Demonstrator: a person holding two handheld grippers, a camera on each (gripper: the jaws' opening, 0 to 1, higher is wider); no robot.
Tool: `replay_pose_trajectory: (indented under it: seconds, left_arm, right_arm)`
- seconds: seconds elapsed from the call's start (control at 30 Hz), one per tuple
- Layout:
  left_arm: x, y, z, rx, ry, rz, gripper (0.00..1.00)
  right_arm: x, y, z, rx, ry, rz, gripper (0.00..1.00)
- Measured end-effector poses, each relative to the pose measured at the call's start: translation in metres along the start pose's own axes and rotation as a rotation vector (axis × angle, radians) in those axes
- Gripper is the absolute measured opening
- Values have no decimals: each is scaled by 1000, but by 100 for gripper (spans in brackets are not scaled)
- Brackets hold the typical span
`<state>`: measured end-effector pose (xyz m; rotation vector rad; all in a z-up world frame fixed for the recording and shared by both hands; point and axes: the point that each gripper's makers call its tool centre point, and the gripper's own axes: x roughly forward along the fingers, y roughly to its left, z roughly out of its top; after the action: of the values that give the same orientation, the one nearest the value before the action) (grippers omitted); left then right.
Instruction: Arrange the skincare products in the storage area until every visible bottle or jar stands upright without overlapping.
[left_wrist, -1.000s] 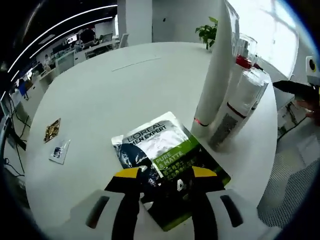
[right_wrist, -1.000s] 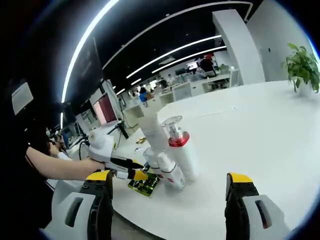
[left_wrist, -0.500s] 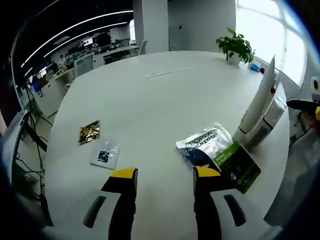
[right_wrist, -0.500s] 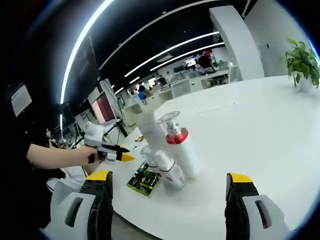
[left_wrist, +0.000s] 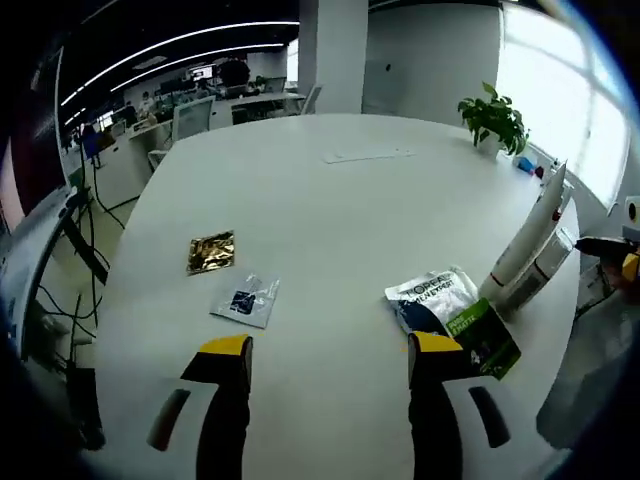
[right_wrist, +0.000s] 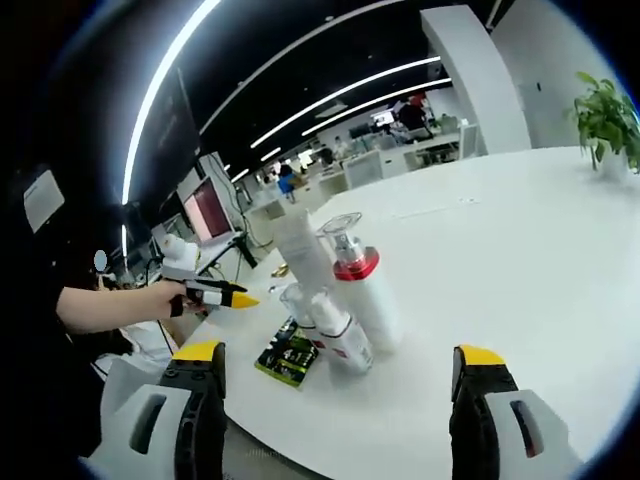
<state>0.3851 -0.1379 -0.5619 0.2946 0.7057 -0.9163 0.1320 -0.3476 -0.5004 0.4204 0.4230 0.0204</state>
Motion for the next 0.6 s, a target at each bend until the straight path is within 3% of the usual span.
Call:
replay_pose_trajectory:
  seconds: [0.23,0.47,0.6]
  left_arm:
    - [-20,-7,1,-9,-29,-18,76]
    - [-42,-37,8,25,-60,-83,93]
    - [-54,-62,17,23,-125,-132,98]
  right_arm:
    - [0,2,1,-1,-2,11,99]
    - [-2,7,3,-5,-10,30,99]
    - [-2,7,6,-2,-20,38,99]
